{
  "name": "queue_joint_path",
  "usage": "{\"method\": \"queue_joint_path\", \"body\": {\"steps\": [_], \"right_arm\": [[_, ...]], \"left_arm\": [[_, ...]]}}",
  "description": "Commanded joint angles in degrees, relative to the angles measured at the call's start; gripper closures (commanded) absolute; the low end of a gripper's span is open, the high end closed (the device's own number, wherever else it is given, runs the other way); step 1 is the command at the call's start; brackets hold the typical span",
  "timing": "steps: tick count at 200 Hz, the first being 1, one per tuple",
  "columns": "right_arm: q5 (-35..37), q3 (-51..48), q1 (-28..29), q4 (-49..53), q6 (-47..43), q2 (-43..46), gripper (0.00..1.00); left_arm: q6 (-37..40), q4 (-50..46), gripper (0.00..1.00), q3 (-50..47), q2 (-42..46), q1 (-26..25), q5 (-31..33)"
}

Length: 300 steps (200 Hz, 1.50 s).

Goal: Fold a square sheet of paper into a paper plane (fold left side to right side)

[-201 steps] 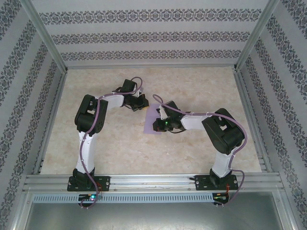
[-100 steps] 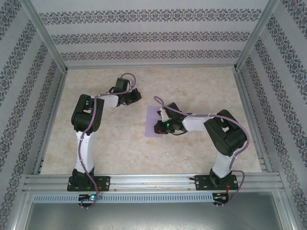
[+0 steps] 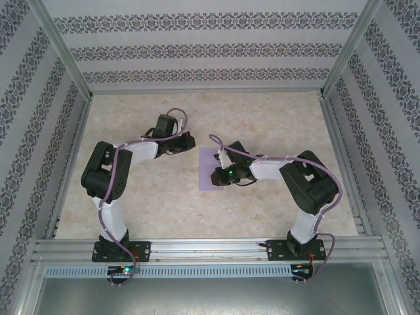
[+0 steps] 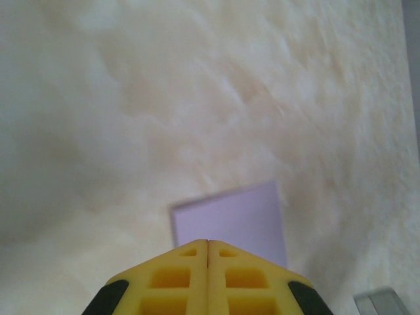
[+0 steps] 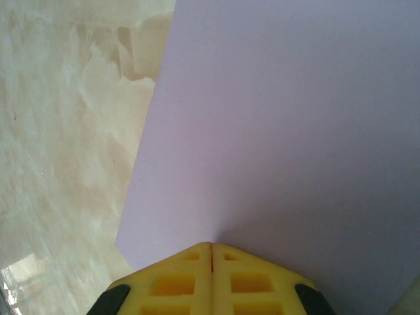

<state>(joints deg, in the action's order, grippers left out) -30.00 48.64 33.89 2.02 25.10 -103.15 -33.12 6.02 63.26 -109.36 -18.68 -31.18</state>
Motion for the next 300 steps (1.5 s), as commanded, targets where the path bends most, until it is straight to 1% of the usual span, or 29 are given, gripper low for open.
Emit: {"method": "queue_joint_path", "body": {"steps": [1,17,81,133,181,224,255,277,300], "right_arm": [[3.37,-3.78,0.91,15.94,-1.88,-4.24,1.0],[3.28,-3.42,0.89,16.15,-1.83,-4.55,1.0],[3.63,-3.37,0.87,16.48,-1.93,-4.89,1.0],[3.81,-3.64,0.84,16.39,-1.85,-5.3,1.0],[3.63,-3.83,0.9,16.26,-1.65,-5.46,1.0],[3.46,-4.07,0.95,16.23,-1.5,-5.13,1.0],[3.06,-4.35,1.0,15.7,-1.12,-4.56,1.0],[2.28,-4.43,1.0,14.84,-0.6,-4.23,1.0],[1.7,-4.3,1.0,14.0,-0.23,-3.81,1.0]], "left_arm": [[0.75,-0.8,1.0,-1.95,-0.03,-2.46,-2.61],[0.34,-0.13,1.0,-1.53,-1.85,-2.82,-2.31],[1.54,-1.52,1.0,6.04,-8.75,-2.76,-0.23],[2.75,-3.07,1.0,7.36,-11.6,-2.41,3.48],[3.39,-3.8,1.0,9.26,-13.16,-0.44,4.88],[4.02,-5.56,1.0,12.94,-15.24,1.76,4.38],[4.72,-5.98,1.0,12.42,-13.18,1.9,4.07],[5.31,-6.02,1.0,9.3,-8.84,1.95,4.09],[5.27,-6.02,1.0,4.31,-3.02,1.73,2.57]]}}
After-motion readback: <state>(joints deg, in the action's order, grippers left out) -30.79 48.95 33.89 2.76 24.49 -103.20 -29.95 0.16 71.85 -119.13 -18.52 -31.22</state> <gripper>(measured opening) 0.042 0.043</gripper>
